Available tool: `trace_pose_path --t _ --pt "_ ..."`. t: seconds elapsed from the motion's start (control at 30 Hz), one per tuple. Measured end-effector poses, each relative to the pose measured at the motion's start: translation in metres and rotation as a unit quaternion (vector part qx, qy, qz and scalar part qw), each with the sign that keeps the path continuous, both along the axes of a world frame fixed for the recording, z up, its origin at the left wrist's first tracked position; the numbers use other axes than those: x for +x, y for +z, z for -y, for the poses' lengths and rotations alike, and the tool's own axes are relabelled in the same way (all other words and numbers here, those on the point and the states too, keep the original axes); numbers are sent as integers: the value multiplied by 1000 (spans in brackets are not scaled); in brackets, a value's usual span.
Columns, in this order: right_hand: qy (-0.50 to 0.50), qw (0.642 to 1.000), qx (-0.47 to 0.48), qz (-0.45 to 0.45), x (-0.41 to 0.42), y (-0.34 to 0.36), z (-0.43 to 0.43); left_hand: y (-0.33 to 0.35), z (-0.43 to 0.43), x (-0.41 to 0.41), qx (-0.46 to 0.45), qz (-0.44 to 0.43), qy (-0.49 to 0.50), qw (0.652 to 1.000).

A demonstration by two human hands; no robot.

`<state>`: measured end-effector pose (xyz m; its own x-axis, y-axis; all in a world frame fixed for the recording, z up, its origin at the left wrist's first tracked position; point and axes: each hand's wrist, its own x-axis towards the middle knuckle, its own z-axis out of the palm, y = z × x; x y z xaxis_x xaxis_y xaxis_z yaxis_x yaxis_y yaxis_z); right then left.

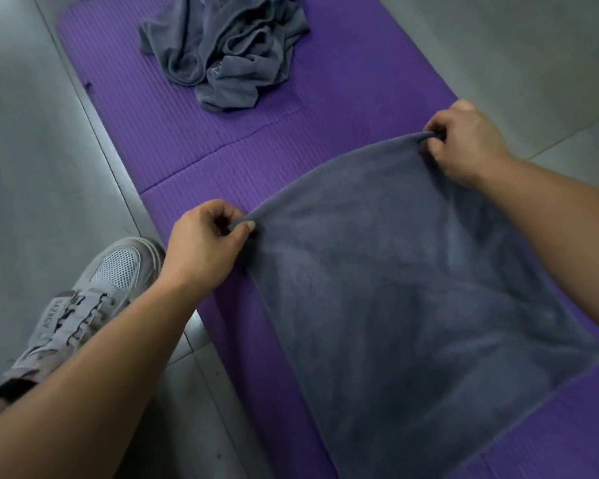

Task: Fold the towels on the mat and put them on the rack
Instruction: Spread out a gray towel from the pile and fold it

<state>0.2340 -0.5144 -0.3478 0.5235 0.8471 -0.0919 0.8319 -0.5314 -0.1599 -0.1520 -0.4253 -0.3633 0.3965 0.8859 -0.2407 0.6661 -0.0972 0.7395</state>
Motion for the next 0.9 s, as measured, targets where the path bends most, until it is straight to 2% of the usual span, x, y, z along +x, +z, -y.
trace_pose_path --t 0.07,0.2,0.3,0.5,0.77,0.9 --pt "13 1000 7 2 0 9 23 13 21 -5 10 18 -20 1000" --pt "37 999 35 0 3 23 74 38 78 -17 87 34 -107 990" --pt "26 998 58 18 6 30 124 46 122 -23 86 63 -181 978" --pt "13 997 73 -10 -4 32 236 46 215 -24 58 105 -286 951" --pt "-101 987 112 -62 -35 4 350 29 290 -30 32 64 -386 920" --pt "-134 984 83 -84 -53 -18 380 18 303 -42 51 23 -403 914"
